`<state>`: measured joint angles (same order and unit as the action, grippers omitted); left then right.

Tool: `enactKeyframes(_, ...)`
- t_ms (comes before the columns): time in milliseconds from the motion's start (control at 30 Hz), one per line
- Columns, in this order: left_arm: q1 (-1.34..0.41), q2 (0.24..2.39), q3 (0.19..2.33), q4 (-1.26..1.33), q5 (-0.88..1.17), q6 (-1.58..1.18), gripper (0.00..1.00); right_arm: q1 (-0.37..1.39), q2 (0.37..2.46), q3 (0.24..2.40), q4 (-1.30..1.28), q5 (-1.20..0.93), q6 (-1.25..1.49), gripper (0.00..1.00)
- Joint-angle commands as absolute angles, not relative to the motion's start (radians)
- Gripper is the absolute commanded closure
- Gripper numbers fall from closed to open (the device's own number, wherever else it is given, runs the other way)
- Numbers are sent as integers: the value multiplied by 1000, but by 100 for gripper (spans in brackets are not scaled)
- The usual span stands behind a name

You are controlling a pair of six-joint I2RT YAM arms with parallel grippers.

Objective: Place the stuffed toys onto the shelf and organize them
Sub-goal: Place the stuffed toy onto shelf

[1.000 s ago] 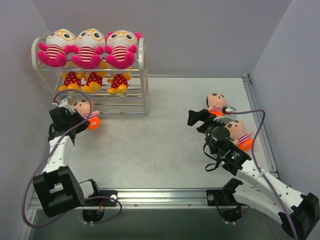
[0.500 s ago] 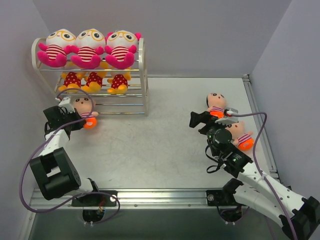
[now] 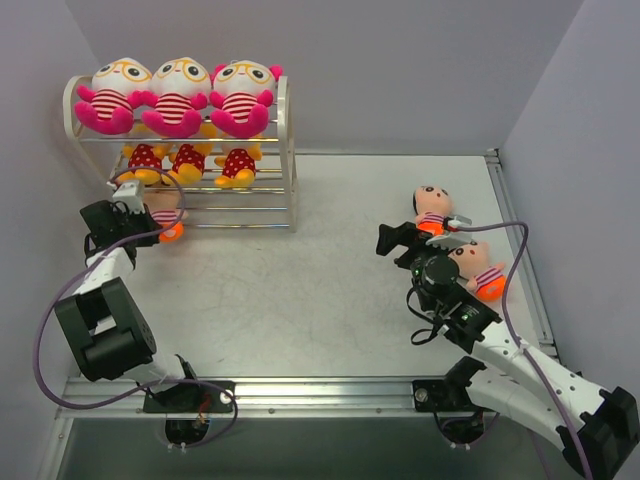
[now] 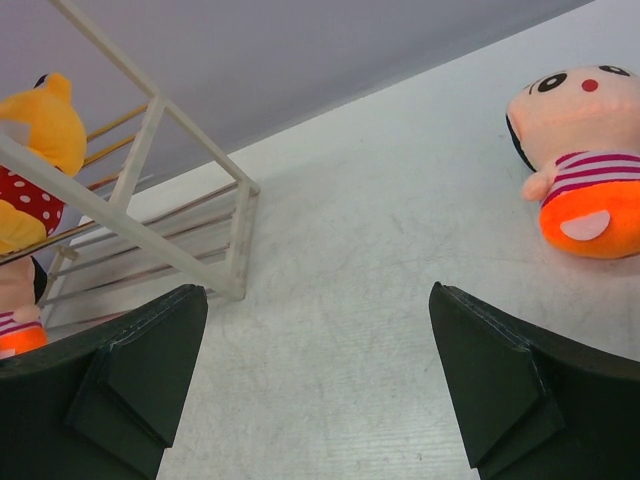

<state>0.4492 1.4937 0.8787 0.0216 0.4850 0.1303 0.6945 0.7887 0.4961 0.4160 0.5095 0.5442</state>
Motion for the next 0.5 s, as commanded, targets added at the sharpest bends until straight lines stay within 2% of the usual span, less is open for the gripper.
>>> enactKeyframes(0, 457, 1506, 924, 126, 531, 166, 97, 690, 805, 489, 480, 535, 528, 1)
enactKeyframes(367, 459, 1566, 937, 187, 538, 213, 97, 692, 845, 495, 494, 525, 523, 1)
enactKeyframes(467, 457, 1577, 940, 196, 537, 221, 93, 689, 853, 497, 497, 522, 523, 1)
